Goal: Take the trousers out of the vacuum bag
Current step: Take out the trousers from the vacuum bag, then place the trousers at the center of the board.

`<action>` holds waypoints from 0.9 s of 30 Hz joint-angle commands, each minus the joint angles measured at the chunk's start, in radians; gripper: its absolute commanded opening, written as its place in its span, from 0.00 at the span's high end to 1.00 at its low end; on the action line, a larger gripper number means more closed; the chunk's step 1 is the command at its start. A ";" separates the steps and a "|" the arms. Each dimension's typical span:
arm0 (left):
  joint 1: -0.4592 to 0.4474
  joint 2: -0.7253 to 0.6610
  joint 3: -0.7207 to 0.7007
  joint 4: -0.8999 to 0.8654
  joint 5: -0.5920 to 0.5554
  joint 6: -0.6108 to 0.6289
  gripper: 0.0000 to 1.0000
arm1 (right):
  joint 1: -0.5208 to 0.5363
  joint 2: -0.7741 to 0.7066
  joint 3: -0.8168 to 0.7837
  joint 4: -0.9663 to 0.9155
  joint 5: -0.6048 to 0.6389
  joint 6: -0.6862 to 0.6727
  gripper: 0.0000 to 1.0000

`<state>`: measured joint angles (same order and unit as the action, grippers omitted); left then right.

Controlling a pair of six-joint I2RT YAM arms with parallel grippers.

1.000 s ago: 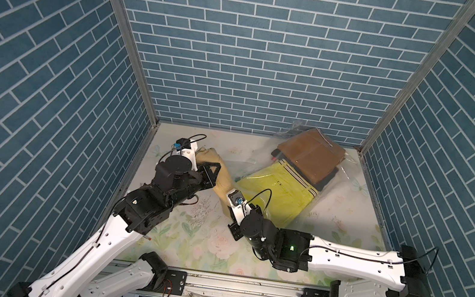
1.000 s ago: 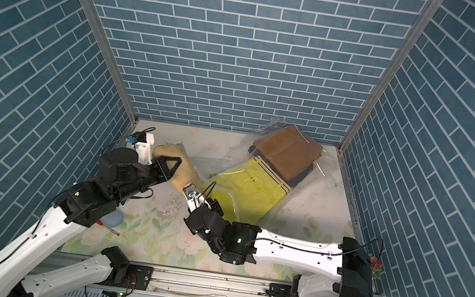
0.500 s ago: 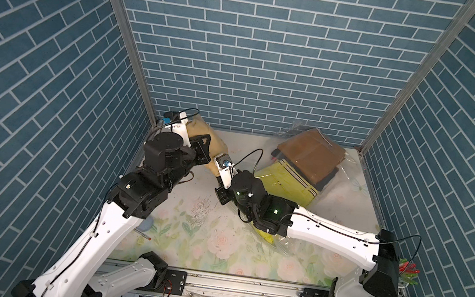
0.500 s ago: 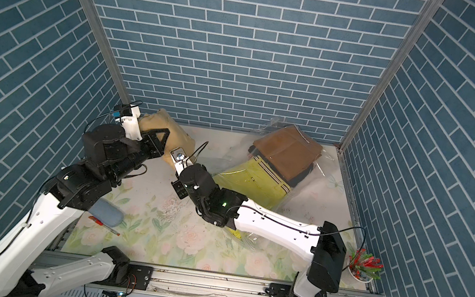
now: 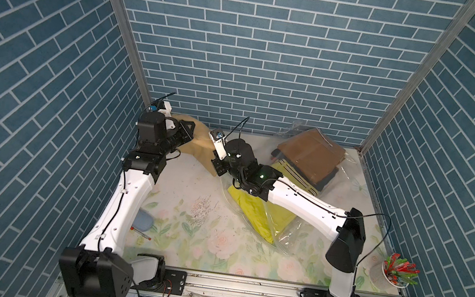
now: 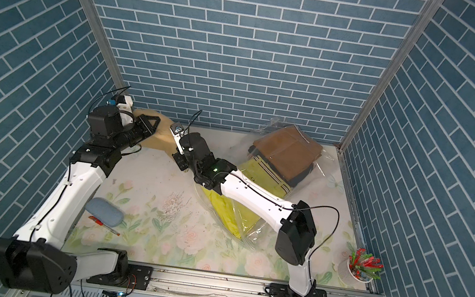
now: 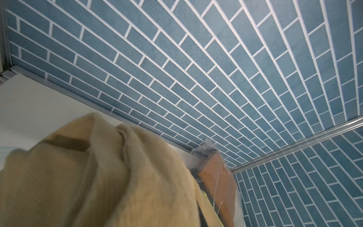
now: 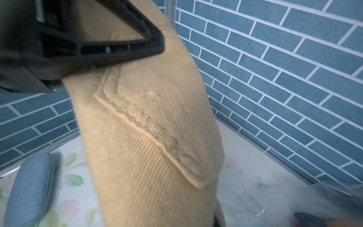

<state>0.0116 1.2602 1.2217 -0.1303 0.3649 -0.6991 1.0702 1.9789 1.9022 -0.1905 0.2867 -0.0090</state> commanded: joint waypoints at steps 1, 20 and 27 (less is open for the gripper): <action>0.031 0.049 0.026 0.197 0.110 -0.029 1.00 | -0.023 0.066 0.144 -0.004 -0.009 -0.050 1.00; 0.073 0.137 -0.232 0.465 0.087 -0.040 1.00 | -0.131 0.321 0.384 -0.042 -0.208 -0.021 1.00; 0.097 0.139 -0.405 0.577 0.085 -0.053 1.00 | -0.130 0.256 0.168 0.055 -0.265 0.021 1.00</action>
<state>0.0956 1.4220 0.8383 0.3153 0.4301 -0.7563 0.9466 2.3039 2.1139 -0.2577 0.0563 -0.0433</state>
